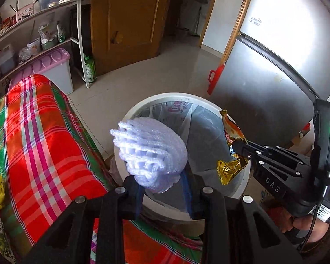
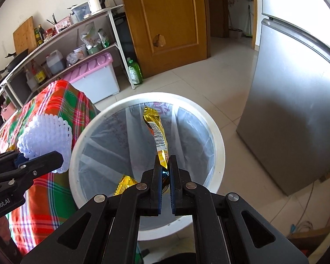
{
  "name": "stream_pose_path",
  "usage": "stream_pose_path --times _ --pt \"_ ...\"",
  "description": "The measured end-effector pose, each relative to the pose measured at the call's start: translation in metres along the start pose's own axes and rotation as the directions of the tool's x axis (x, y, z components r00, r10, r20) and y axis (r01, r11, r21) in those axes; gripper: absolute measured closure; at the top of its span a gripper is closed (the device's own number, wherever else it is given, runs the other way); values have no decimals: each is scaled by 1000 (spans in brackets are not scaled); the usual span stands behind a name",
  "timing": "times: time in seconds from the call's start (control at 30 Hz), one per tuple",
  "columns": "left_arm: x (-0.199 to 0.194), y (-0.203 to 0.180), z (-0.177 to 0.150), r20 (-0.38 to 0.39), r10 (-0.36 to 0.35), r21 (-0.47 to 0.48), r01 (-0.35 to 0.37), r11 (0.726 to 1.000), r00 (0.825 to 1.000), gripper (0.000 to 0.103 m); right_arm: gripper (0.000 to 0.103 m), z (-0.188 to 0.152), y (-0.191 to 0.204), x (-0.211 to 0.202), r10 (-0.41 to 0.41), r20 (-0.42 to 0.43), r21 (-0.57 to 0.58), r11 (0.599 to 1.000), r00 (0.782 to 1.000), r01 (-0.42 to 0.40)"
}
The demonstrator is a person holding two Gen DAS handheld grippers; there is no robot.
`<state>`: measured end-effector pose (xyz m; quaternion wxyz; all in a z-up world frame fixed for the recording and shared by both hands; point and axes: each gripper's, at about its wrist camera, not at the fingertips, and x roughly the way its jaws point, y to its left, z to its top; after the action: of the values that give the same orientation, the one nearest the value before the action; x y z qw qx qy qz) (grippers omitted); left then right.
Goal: Collect trash
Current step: 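Carry the gold wrapper and foam net in both tools over the trash bin, then open both tools to drop the wrapper and foam net into the bin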
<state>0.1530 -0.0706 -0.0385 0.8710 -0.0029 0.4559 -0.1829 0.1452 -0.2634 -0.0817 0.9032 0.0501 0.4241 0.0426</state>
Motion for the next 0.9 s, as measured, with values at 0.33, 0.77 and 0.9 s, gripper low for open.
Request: stream_pose_path --times 0.33,0.77,0.9 --pt "6 -2 1 -3 24 -12 -24 1000 1000 35 61 -2 -3 2 -7 -1 10 1000 1000 7" --pt "-57 23 -15 105 67 -62 -61 996 992 25 61 -4 21 -39 36 82 12 999 996 -37" --pt "-87 41 -33 149 128 -98 -115 989 980 24 61 -7 45 -57 82 121 -23 997 989 -80"
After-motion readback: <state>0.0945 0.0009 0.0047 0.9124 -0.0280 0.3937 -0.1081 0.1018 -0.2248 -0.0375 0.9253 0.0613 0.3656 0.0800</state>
